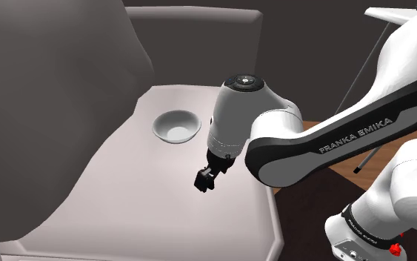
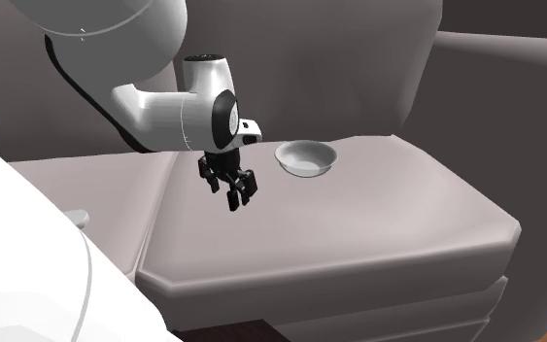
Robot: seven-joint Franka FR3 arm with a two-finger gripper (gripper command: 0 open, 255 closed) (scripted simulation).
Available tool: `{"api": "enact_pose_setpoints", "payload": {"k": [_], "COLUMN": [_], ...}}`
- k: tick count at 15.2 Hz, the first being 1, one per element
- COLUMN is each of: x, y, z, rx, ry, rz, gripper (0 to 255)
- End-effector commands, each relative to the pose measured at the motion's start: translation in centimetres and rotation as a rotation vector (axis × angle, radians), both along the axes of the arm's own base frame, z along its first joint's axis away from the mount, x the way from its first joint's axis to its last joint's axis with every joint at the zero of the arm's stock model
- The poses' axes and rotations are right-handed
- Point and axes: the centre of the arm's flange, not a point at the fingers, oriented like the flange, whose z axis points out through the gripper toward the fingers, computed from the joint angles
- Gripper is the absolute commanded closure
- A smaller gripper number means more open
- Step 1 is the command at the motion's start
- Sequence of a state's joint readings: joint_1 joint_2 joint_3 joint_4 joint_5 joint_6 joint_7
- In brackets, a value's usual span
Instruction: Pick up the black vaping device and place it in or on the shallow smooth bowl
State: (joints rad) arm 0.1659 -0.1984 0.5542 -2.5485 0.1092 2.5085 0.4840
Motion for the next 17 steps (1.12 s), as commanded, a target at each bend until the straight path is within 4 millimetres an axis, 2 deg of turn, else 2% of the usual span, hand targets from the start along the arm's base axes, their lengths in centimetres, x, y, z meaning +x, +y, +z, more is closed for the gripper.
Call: {"api": "enact_pose_setpoints", "payload": {"k": [1,10,17], "x": [0.0,0.0,0.0], "y": [0.0,0.0,0.0], "z": [0.0,0.0,3.7], "rx": [0.000,0.000,0.000], "ry": [0.000,0.000,0.000], "rz": [0.000,0.000,0.000], "gripper": [255,255,255]}}
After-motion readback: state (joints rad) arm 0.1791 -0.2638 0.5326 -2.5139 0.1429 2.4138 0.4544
